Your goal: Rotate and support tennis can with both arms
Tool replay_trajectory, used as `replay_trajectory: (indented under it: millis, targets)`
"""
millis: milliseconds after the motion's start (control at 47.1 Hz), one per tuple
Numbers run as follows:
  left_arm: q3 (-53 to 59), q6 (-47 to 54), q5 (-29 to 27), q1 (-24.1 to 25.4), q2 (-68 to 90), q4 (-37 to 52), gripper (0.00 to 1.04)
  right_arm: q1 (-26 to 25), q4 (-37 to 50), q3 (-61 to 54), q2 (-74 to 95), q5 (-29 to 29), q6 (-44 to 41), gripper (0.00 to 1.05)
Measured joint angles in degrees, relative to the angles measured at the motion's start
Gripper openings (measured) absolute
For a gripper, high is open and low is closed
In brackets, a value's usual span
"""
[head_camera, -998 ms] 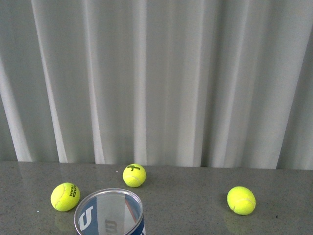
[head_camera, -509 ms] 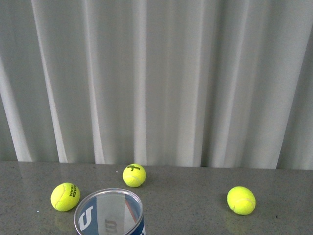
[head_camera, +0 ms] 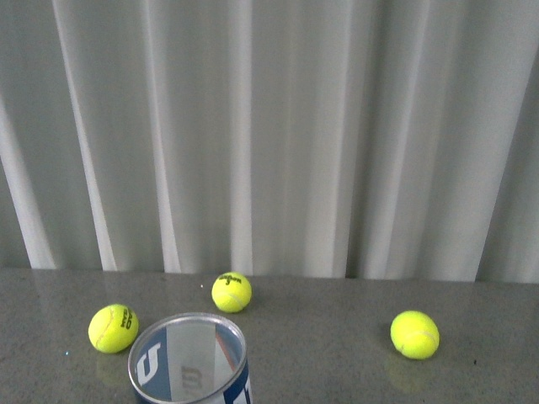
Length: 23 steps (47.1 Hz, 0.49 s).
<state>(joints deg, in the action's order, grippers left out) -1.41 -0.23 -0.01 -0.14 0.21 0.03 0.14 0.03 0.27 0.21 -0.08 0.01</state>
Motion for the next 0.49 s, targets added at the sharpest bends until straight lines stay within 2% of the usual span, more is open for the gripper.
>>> replay_trajectory:
  millis: [488]
  targets:
    - [0.0,0.0,0.0,0.0,0.0,0.0,0.98,0.0,0.0,0.0,0.0,0.0,0.0,0.98]
